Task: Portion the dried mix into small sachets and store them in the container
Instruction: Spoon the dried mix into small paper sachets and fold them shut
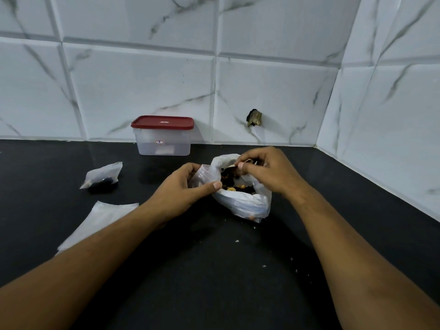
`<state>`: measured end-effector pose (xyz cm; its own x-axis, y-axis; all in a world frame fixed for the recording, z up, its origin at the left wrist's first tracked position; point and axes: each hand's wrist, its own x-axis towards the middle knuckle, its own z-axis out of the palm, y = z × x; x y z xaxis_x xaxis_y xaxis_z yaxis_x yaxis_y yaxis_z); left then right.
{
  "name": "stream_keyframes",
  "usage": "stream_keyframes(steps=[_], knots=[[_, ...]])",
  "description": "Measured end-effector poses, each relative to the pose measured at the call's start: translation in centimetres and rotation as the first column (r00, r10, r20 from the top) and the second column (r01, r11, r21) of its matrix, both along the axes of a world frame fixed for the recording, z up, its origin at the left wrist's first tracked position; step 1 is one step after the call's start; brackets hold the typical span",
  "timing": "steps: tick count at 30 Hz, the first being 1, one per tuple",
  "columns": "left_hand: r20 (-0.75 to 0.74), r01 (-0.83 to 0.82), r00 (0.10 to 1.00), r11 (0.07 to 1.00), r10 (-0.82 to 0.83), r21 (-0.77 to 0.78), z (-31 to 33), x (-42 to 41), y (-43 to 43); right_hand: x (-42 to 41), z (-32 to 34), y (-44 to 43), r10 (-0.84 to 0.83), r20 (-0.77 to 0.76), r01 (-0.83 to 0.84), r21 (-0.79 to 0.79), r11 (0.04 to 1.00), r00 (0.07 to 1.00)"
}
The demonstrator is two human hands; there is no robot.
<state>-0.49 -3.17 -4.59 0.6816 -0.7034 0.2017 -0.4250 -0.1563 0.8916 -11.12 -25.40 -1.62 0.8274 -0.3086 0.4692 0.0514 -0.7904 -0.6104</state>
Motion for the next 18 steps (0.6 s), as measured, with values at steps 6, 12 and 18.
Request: stream_keyframes(steps=[6, 12, 18], knots=[[-0.006, 0.01, 1.0, 1.0, -0.01, -0.011, -0.3, 0.2, 0.0, -0.3, 0.6, 0.1, -0.084, 0.128, 0.086, -0.007, 0.996, 0.988], [0.004, 0.007, 1.0, 1.0, -0.007, 0.003, -0.2, 0.3, -0.1, 0.3, -0.4, 0.3, -0.035, -0.051, 0.032, -0.068, 0.997, 0.998], [0.012, 0.008, 1.0, 1.0, -0.008, -0.004, -0.1, -0.1, 0.1, -0.3, 0.8, 0.4, -0.043, 0.162, 0.028, 0.095, 0.995, 0.986]])
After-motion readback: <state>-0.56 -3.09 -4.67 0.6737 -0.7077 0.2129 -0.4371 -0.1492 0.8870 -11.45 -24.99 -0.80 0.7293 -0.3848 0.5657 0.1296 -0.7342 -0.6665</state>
